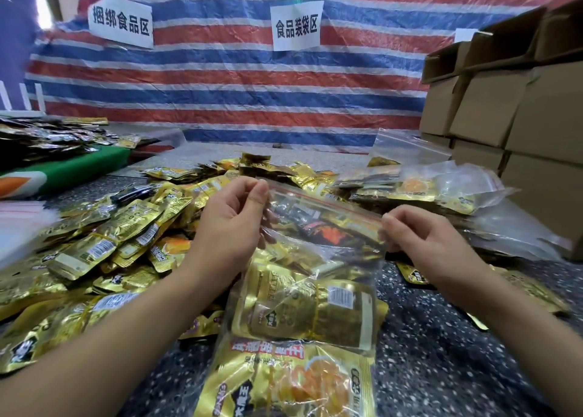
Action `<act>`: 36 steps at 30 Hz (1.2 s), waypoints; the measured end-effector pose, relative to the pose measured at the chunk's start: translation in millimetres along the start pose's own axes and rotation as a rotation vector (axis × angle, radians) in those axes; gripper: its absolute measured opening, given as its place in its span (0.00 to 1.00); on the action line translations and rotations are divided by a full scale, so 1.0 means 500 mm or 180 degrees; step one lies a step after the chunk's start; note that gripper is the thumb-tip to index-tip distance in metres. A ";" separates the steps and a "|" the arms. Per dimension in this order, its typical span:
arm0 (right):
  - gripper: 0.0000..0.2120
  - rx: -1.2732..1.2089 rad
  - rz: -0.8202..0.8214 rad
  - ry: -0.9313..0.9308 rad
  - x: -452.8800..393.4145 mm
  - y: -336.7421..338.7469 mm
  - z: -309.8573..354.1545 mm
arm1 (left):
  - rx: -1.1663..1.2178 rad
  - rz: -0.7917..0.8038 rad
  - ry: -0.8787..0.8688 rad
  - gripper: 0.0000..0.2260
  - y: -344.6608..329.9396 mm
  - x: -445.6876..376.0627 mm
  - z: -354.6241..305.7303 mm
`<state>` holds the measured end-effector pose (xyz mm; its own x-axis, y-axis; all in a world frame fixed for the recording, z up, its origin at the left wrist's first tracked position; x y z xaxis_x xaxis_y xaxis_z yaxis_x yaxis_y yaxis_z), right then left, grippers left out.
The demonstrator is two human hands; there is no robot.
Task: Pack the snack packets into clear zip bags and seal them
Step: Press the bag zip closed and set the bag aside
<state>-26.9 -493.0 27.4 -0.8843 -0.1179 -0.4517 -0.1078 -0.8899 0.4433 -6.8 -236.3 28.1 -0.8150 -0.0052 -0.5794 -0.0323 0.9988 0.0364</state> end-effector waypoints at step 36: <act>0.15 -0.3210 -0.1557 -0.1636 -0.221 0.102 -0.036 | 0.0353 -0.0318 0.0966 0.09 -0.001 -0.003 0.018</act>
<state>73.6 -533.2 85.9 -0.9499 0.3075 0.0558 -0.2806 -0.7606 -0.5854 -0.3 -236.1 21.5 -0.9466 -0.1007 -0.3063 -0.0710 0.9918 -0.1068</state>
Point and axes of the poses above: each hand's wrist, its own x-axis away from the middle knuckle, its own y-axis out of the back of the hand, z = x × y, the point moved 3 cm from there along -x, towards the middle knuckle, and after that the axes turned 1 degree about z, right-handed, at the moved point
